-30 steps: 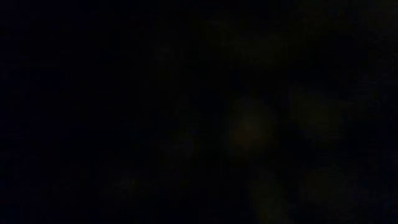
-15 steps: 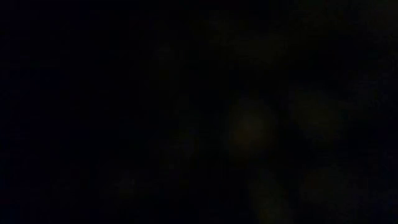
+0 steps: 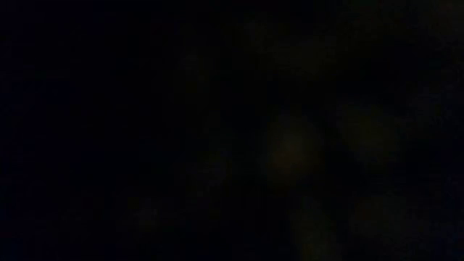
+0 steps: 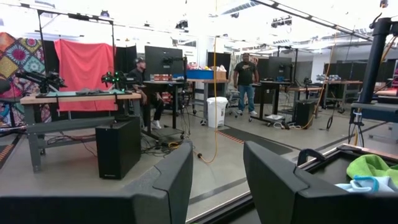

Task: Sort microfiber towel by color & place in baskets
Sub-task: Put the green towel into the right transparent bin

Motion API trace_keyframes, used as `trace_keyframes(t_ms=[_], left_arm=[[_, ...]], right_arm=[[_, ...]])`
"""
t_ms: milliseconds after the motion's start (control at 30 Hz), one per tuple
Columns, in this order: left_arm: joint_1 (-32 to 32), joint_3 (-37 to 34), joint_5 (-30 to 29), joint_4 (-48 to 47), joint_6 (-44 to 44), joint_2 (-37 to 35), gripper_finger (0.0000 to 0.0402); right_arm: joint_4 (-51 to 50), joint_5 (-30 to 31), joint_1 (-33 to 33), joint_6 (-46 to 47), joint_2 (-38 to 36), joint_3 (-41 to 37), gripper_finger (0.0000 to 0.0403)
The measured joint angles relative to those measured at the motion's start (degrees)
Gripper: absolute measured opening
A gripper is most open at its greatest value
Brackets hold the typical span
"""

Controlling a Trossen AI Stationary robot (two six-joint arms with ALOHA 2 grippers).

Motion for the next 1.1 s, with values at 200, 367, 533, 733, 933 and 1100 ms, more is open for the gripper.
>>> trace_keyframes(t_ms=[200,367,533,733,933,1100], left_arm=[[-0.01,0.0,0.02,0.57,0.0,-0.01,0.0128],[-0.01,-0.01,0.0,0.54,-0.83,0.0,0.0128],[-0.01,0.0,0.0,1.06,-1.35,0.23,0.0128],[-0.01,-0.02,0.0,1.33,-0.59,0.23,0.0128],[-0.01,-0.01,0.0,1.13,-4.56,0.23,0.0128],[0.01,-0.02,0.0,0.96,-6.41,0.23,0.0128]], right_arm=[[-0.02,0.01,0.01,0.0,0.0,-0.02,0.0079],[-0.02,0.01,-0.01,0.01,-0.01,0.0,0.0079],[0.0,0.01,0.01,0.01,-0.02,-0.02,0.0079],[0.0,0.01,-0.01,-0.01,0.0,0.0,0.0079],[0.0,0.01,0.0,0.02,-0.01,-0.02,0.0079],[0.0,0.01,0.0,0.02,-0.01,0.0,0.0079]])
